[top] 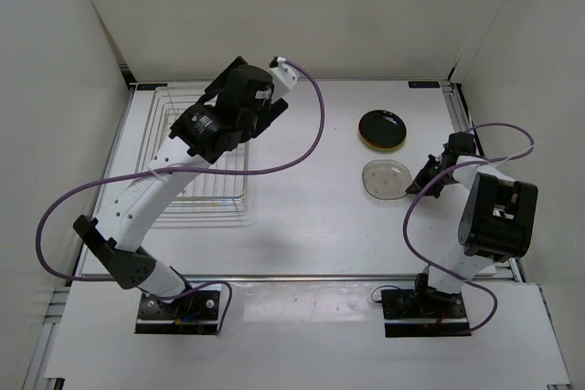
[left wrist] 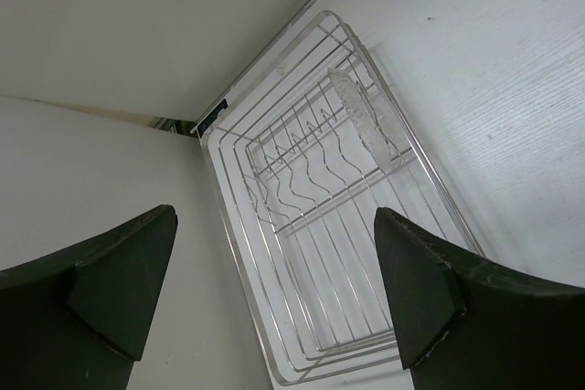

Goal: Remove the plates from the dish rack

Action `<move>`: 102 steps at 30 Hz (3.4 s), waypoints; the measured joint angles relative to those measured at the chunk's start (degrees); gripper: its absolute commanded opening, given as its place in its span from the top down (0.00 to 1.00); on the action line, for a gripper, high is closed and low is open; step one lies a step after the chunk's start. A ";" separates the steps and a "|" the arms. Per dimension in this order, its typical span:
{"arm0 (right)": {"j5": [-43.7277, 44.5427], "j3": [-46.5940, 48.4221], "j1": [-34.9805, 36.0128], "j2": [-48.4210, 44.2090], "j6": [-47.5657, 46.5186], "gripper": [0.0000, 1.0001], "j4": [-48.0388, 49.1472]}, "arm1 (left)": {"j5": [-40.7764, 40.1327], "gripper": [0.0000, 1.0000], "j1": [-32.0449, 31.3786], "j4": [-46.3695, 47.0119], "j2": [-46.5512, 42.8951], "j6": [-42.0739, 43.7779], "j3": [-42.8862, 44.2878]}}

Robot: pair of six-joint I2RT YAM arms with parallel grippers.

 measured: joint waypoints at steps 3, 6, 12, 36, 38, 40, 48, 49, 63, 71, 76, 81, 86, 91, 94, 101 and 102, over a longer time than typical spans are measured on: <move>-0.26 0.00 0.00 0.20 0.44 0.93 0.02 | 0.17 0.00 0.17 -0.15 0.00 0.00 0.00; -0.24 0.00 0.00 0.94 0.70 0.88 -0.07 | 0.20 0.00 0.17 -0.35 0.00 0.00 0.11; -0.66 0.66 -0.39 2.32 0.61 0.78 -0.68 | 0.48 0.00 0.48 -0.50 -0.02 -0.07 0.33; -5.49 20.87 -6.54 -0.11 -14.38 0.13 -23.91 | 13.40 0.00 15.15 4.13 -3.91 -10.14 -8.81; -6.73 23.89 -6.47 -1.66 -17.38 0.06 -25.81 | 17.25 0.00 18.23 4.22 -2.80 -12.57 -9.66; -7.41 25.97 -6.32 -3.72 -19.61 0.00 -27.54 | 21.94 0.00 21.07 4.48 -0.83 -14.88 -9.11; -6.62 31.21 -3.10 -12.39 -24.94 0.00 -32.06 | 42.42 0.02 30.88 4.68 13.29 -23.65 -2.32; -6.62 31.21 -2.54 -13.33 -25.24 0.00 -32.37 | 44.92 0.03 32.00 4.68 15.47 -24.81 -1.40; 1.66 28.57 3.80 -19.98 -28.28 0.00 -32.74 | 56.02 0.23 36.52 4.68 30.03 -32.02 3.39; 2.93 27.74 3.80 -20.02 -28.48 0.00 -31.69 | 57.13 0.32 36.52 5.18 30.12 -33.40 3.52; 2.95 27.61 3.80 -20.04 -28.33 0.00 -31.19 | 56.92 0.35 36.00 5.33 30.29 -33.62 3.52; 2.95 26.91 3.80 -20.04 -28.30 0.00 -30.69 | 56.41 0.43 34.91 5.40 30.99 -33.90 3.52; 2.95 26.86 3.80 -20.20 -28.06 0.00 -30.56 | 55.76 0.58 34.53 5.31 32.52 -34.25 3.52; 2.95 26.14 3.80 -20.76 -27.76 0.00 -30.25 | 55.12 0.72 34.56 5.31 33.11 -34.51 3.52; 2.95 25.86 3.80 -20.85 -27.71 0.00 -30.14 | 55.19 0.74 34.58 5.31 33.11 -34.45 3.52; 2.73 25.07 3.80 -20.90 -27.63 0.00 -29.68 | 55.17 0.88 34.21 5.16 33.07 -34.47 3.54; 2.64 24.83 3.80 -20.90 -27.61 0.00 -29.66 | 55.43 0.89 34.21 5.16 32.98 -34.49 3.54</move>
